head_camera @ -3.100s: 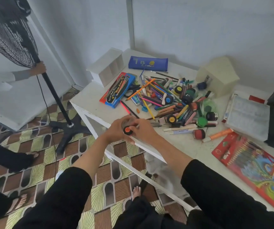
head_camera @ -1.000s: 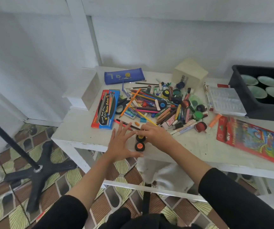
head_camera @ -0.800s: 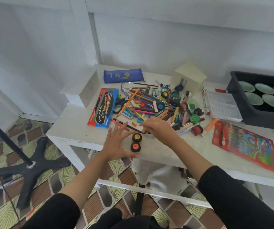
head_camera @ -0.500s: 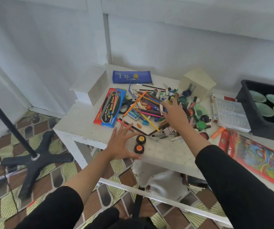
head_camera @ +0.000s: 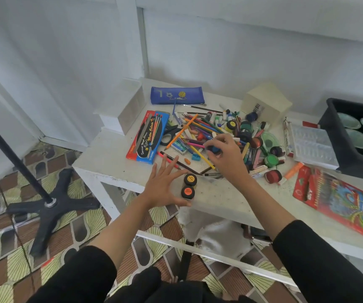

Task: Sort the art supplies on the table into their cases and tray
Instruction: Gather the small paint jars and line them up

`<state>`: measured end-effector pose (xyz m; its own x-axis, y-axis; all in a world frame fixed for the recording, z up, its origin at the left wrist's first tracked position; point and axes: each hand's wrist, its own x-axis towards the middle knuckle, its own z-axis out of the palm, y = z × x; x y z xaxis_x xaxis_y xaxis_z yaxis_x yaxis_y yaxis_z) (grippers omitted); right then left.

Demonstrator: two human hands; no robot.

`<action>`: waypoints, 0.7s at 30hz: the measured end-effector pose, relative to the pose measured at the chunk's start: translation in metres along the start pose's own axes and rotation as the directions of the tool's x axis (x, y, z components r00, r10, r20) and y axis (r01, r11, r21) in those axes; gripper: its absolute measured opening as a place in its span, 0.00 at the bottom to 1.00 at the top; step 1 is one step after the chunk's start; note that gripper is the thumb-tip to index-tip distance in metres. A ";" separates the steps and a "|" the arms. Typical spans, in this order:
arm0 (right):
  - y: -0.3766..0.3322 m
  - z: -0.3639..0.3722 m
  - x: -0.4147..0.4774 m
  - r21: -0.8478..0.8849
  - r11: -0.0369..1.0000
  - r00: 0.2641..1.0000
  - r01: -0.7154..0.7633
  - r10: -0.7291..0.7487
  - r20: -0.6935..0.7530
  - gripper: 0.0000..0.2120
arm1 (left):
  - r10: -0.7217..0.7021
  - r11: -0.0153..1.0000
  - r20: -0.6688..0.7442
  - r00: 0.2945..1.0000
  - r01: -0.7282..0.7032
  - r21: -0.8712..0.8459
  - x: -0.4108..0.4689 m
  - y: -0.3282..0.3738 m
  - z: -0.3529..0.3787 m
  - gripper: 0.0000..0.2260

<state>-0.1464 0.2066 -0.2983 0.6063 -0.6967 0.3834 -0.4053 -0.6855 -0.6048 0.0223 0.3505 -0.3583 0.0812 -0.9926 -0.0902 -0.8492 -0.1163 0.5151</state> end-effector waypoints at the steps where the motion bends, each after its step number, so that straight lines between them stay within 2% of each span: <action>1: -0.008 -0.003 -0.007 0.056 0.998 0.999 -0.016 0.014 0.039 0.10 | -0.004 1.000 0.001 1.000 0.004 0.006 0.000 0.001 0.000 0.49; 3: -0.021 -0.011 -0.018 0.127 0.987 0.967 -0.096 0.063 0.245 0.13 | -0.005 1.000 0.002 1.000 0.005 0.019 -0.001 0.001 0.000 0.47; 5: -0.024 -0.019 -0.026 0.075 0.987 0.879 -0.145 0.094 0.467 0.11 | 0.001 1.000 -0.001 1.000 -0.001 0.028 -0.001 0.002 0.000 0.48; 7: -0.023 -0.021 -0.031 0.018 0.990 0.821 -0.140 0.105 0.561 0.09 | 0.008 1.000 -0.009 1.000 -0.008 0.024 -0.001 0.001 0.002 0.48; 13: -0.017 -0.012 -0.044 -0.031 0.989 0.721 -0.147 0.128 0.681 0.08 | 0.025 0.999 -0.023 0.999 -0.024 0.029 0.000 -0.002 0.003 0.50; 16: -0.019 -0.009 -0.046 -0.010 0.979 0.730 -0.203 0.158 0.664 0.07 | 0.021 0.999 -0.026 0.999 -0.020 0.039 0.000 -0.001 0.002 0.49; 21: -0.022 -0.007 -0.047 -0.053 0.983 0.769 -0.176 0.171 0.616 0.06 | 0.034 0.999 -0.032 0.999 -0.033 0.034 0.001 -0.002 0.002 0.54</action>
<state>-0.1710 0.2523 -0.2980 0.8183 -0.5229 -0.2387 -0.5415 -0.5621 -0.6252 0.0224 0.3501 -0.3611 0.0692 -0.9966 -0.0451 -0.8688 -0.0824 0.4882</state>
